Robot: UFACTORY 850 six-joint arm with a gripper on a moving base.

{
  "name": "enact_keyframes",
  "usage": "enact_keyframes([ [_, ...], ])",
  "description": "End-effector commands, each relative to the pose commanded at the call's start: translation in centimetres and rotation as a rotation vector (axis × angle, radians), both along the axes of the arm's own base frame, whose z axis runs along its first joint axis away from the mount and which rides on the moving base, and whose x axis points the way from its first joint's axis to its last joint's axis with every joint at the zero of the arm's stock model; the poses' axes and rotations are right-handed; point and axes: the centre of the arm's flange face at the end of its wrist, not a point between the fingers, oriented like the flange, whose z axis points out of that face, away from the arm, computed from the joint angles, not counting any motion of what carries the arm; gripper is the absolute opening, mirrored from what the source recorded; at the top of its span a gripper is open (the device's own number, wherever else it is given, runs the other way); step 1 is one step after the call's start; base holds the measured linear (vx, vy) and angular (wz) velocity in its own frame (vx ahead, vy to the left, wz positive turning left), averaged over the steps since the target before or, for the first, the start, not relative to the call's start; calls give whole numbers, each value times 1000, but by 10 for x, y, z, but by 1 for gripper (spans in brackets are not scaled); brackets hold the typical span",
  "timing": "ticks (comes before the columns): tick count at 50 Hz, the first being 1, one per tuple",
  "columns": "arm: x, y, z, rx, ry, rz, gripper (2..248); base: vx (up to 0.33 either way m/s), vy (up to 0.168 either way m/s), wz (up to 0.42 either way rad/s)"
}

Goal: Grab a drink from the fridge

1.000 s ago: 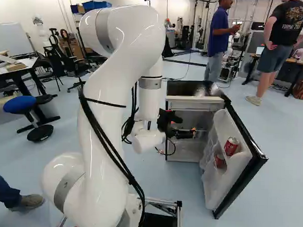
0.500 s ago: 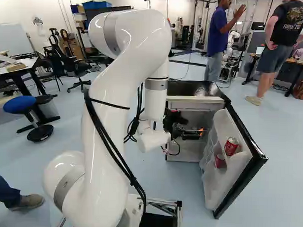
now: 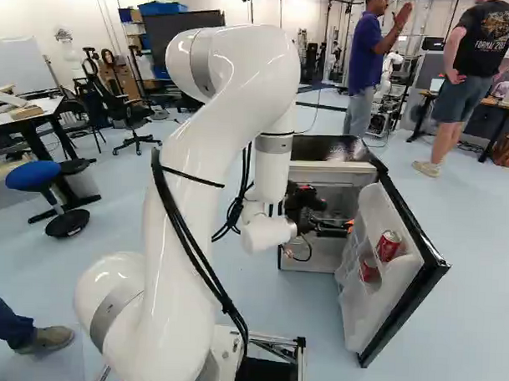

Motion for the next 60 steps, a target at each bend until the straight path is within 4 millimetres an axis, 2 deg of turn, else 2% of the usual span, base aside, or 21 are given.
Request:
enact_keyframes([
  [22, -10, -17, 0, -8, 0, -86, 247, 0, 0, 0],
  [60, -23, -23, 1, -20, 11, -202, 247, 0, 0, 0],
])
